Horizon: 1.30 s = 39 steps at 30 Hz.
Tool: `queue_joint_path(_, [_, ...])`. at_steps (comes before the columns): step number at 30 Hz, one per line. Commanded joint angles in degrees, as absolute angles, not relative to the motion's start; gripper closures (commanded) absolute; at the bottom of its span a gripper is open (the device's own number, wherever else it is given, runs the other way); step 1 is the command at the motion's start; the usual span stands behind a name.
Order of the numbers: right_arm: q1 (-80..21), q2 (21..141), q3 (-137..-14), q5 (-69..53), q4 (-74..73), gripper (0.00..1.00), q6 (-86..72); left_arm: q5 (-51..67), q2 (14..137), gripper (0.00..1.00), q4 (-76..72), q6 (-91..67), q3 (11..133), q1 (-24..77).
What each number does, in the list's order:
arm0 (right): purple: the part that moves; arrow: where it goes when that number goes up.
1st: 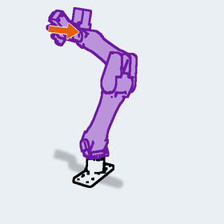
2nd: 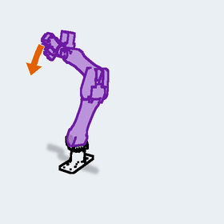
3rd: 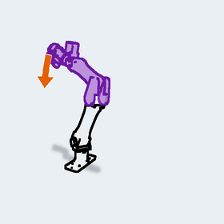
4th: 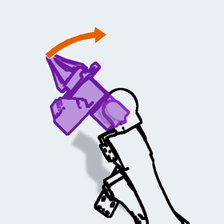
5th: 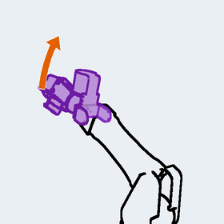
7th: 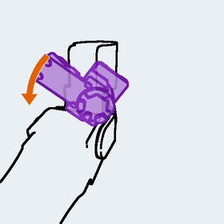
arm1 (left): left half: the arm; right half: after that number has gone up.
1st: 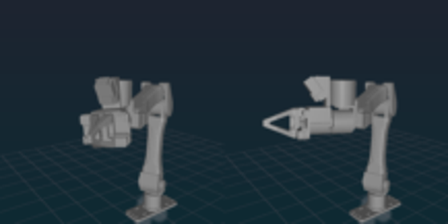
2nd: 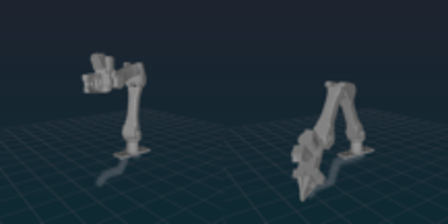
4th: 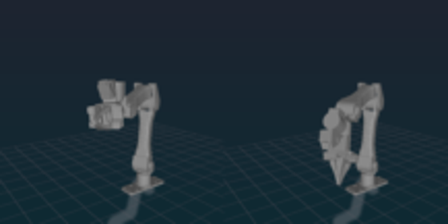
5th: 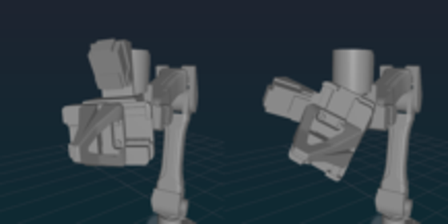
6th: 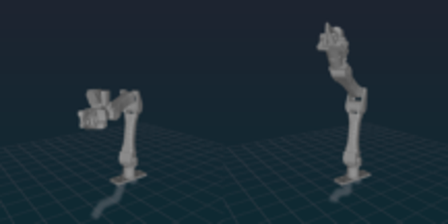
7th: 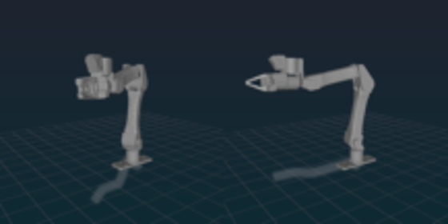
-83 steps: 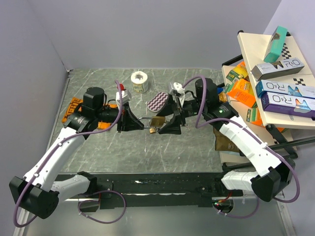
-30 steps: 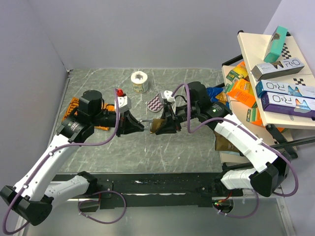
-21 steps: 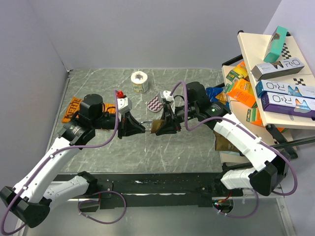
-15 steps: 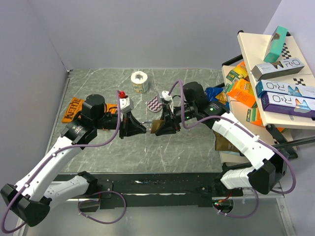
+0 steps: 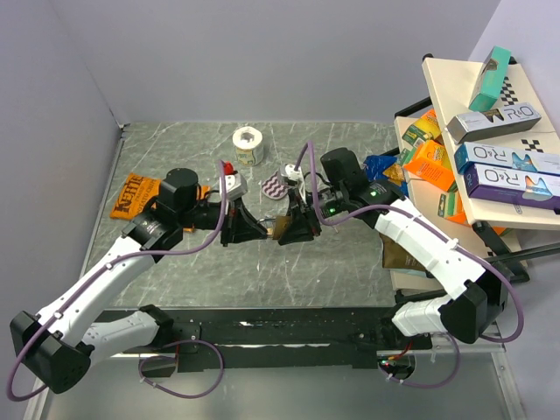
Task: Lock with the key
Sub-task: Lock the lock.
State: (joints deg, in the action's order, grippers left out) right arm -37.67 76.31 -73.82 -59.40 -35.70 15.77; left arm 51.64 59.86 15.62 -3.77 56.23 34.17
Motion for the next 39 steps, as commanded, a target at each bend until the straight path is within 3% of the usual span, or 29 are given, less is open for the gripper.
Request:
queue_joint_path(1, [-46.14, 77.96, -79.37, -67.42, -7.03, 1.00, 10.54, 55.28, 64.95, 0.99, 1.56, -2.64, 55.72, 42.36])
queue_joint_path(7, [-44.39, 74.36, -76.30, -65.66, -15.28, 0.99, 17.21, 58.26, 60.83, 0.99, 8.26, -1.31, 55.90, 37.10])
queue_joint_path(8, [-43.78, 73.92, -76.12, -64.87, -18.51, 0.90, 18.10, 58.97, 60.39, 0.99, 9.22, -1.14, 55.99, 34.13])
queue_joint_path(9, [-42.99, 73.05, -75.77, -64.25, -20.02, 0.64, 18.98, 60.02, 60.03, 0.99, 11.93, -0.62, 56.86, 32.80])
queue_joint_path(12, [-40.01, 71.38, -74.53, -62.76, -24.85, 0.28, 21.27, 60.81, 59.33, 0.99, 20.36, 8.76, 61.23, 28.75])
queue_joint_path(15, [-37.71, 69.97, -73.74, -62.14, -29.42, 0.21, 22.76, 61.96, 60.12, 0.99, 33.54, 18.61, 66.52, 27.25])
queue_joint_path(22, [-33.23, 69.26, -74.27, -61.08, -37.26, 0.22, 26.80, 63.28, 59.68, 0.99, 37.72, 20.31, 69.00, 25.84])
queue_joint_path(26, [-32.52, 69.61, -73.92, -60.73, -39.37, 0.34, 27.42, 63.46, 58.98, 0.99, 36.22, 19.34, 68.03, 25.23])
queue_joint_path(29, [-32.43, 69.17, -73.30, -60.47, -39.64, 0.52, 27.33, 63.72, 58.80, 0.99, 36.30, 19.34, 68.03, 24.96])
queue_joint_path(31, [-32.52, 69.08, -72.86, -60.55, -39.73, 0.56, 27.16, 63.81, 58.89, 0.99, 36.12, 19.16, 67.94, 24.87])
queue_joint_path(39, [-32.52, 69.78, -71.54, -60.82, -38.50, 0.54, 26.02, 64.60, 58.62, 0.99, 34.63, 18.28, 67.67, 24.79])
